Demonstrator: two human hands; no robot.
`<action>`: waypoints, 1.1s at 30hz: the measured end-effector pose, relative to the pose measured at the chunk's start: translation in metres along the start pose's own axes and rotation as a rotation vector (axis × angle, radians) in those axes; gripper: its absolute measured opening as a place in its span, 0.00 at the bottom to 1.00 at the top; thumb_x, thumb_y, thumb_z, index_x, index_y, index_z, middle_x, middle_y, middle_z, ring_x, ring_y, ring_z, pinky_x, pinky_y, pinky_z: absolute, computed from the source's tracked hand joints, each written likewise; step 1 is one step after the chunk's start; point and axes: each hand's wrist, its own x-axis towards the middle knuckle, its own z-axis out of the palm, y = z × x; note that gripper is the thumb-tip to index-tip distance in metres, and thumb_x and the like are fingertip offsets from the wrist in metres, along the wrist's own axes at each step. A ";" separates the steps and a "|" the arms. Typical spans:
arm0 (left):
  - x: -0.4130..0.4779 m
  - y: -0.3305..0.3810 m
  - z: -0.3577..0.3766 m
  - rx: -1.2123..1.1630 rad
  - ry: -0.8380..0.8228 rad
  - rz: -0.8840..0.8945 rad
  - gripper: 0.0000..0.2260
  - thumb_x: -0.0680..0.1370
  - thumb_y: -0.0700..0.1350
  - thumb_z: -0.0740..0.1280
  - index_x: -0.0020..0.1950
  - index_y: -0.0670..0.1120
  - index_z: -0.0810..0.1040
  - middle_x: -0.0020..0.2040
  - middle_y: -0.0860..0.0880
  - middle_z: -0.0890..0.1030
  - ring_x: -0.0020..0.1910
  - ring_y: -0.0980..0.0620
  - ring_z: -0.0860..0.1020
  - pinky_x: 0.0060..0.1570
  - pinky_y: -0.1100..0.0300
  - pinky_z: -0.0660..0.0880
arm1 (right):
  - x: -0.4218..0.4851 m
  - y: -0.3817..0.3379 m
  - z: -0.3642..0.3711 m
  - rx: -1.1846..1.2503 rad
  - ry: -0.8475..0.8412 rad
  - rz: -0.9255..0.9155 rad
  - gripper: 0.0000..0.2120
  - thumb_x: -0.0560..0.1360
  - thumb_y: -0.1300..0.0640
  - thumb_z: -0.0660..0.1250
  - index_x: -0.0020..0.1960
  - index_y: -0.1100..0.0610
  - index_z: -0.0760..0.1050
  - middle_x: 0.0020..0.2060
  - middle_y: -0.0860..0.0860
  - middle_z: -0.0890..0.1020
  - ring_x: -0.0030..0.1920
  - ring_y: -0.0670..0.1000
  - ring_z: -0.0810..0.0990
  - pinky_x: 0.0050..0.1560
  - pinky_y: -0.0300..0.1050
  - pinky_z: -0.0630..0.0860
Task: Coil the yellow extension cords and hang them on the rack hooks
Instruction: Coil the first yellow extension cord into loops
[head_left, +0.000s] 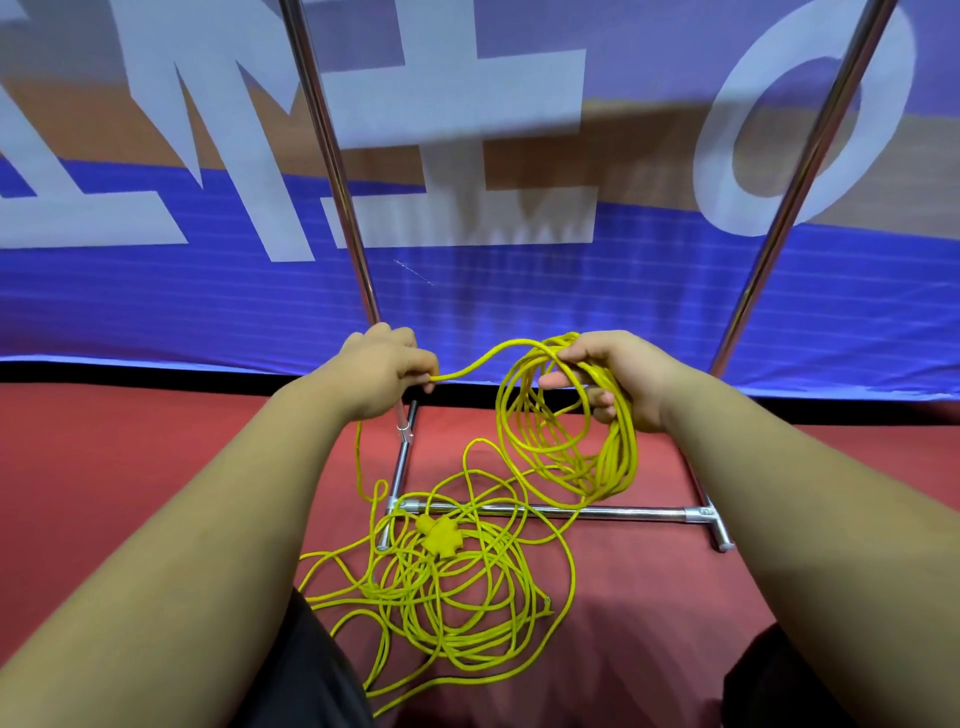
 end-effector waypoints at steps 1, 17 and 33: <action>0.000 0.003 -0.001 -0.020 0.010 0.036 0.09 0.85 0.51 0.63 0.50 0.59 0.82 0.45 0.56 0.71 0.51 0.51 0.67 0.53 0.50 0.65 | -0.001 -0.001 0.000 -0.001 -0.004 0.004 0.06 0.79 0.55 0.63 0.54 0.54 0.75 0.55 0.59 0.88 0.19 0.45 0.63 0.24 0.36 0.61; 0.009 0.057 -0.020 0.354 0.175 0.222 0.19 0.76 0.37 0.68 0.58 0.59 0.80 0.52 0.52 0.72 0.50 0.46 0.68 0.44 0.52 0.58 | -0.005 0.005 0.012 -0.387 -0.179 0.210 0.07 0.80 0.54 0.64 0.53 0.58 0.77 0.50 0.57 0.88 0.19 0.45 0.62 0.23 0.36 0.59; 0.008 0.066 -0.012 -0.509 0.162 0.152 0.03 0.79 0.48 0.74 0.49 0.58 0.85 0.46 0.54 0.79 0.49 0.56 0.77 0.52 0.56 0.74 | -0.008 0.008 0.042 -0.095 -0.096 0.072 0.12 0.82 0.57 0.63 0.50 0.64 0.81 0.37 0.57 0.86 0.42 0.56 0.87 0.46 0.50 0.83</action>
